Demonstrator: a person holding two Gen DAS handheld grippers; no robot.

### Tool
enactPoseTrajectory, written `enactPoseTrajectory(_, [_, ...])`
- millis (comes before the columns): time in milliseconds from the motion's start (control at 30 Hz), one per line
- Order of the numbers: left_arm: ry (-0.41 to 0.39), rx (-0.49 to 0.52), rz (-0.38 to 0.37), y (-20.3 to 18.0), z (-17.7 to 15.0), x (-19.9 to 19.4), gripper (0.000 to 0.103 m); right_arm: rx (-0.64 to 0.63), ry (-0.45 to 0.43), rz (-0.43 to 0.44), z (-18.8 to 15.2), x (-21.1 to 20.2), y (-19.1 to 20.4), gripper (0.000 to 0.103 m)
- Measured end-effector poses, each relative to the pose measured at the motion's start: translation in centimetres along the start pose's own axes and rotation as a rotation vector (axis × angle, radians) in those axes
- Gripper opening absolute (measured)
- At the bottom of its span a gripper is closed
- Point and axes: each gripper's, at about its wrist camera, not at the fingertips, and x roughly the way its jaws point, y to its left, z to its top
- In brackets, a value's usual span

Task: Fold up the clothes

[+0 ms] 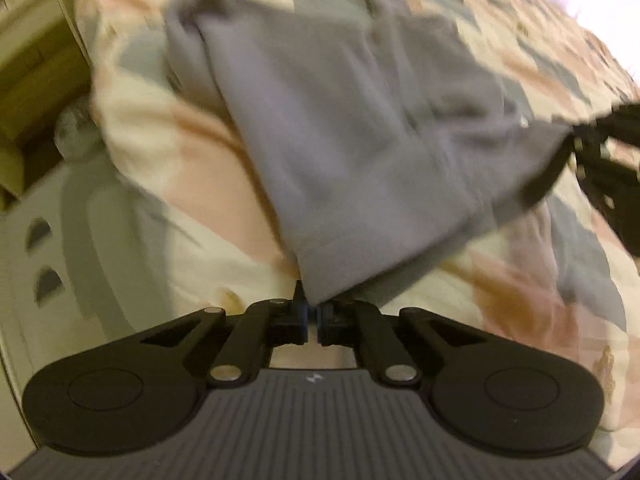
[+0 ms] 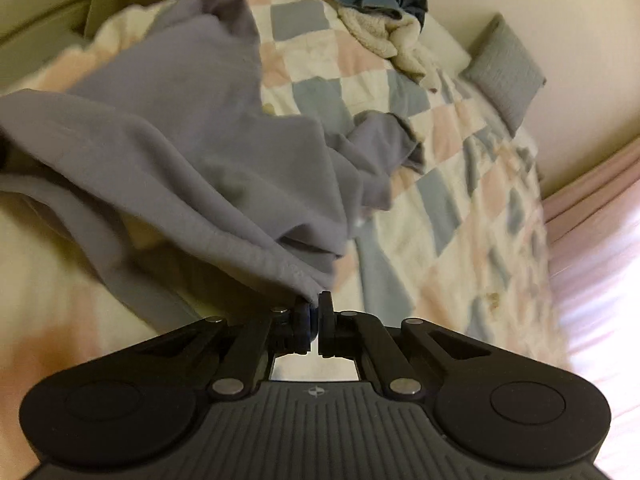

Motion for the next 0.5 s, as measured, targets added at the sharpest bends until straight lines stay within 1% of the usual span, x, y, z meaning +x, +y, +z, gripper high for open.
enactPoseTrajectory(133, [-0.161, 0.035, 0.069, 3.2, 3.0, -6.8, 0.001, 0.130, -0.046, 0.027, 1.9, -5.1, -0.2, 0.000])
enactPoseTrajectory(200, [-0.274, 0.050, 0.107, 4.7, 5.9, -11.0, 0.001, 0.195, -0.097, 0.016, 3.8, -8.2, -1.1, 0.000])
enactPoseTrajectory(267, [-0.397, 0.064, 0.140, 6.2, 9.0, -15.4, 0.002, 0.261, -0.157, 0.011, 6.5, -10.9, -2.9, 0.000])
enactPoseTrajectory(333, [-0.509, 0.075, 0.167, 7.7, 13.0, -19.4, 0.003, 0.327, -0.224, 0.013, 10.1, -13.2, -5.4, 0.000])
enactPoseTrajectory(400, [-0.614, 0.096, 0.184, 8.8, 17.5, -23.2, 0.002, 0.397, -0.303, 0.032, 14.2, -15.6, -8.3, 0.000])
enactPoseTrajectory(467, [-0.714, 0.169, 0.167, 7.6, 22.2, -27.1, 0.002, 0.482, -0.396, 0.060, 18.2, -18.6, -11.4, 0.000])
enactPoseTrajectory(500, [-0.764, 0.206, 0.158, 7.0, 24.6, -29.0, 0.002, 0.518, -0.438, 0.068, 19.7, -20.2, -12.7, 0.000])
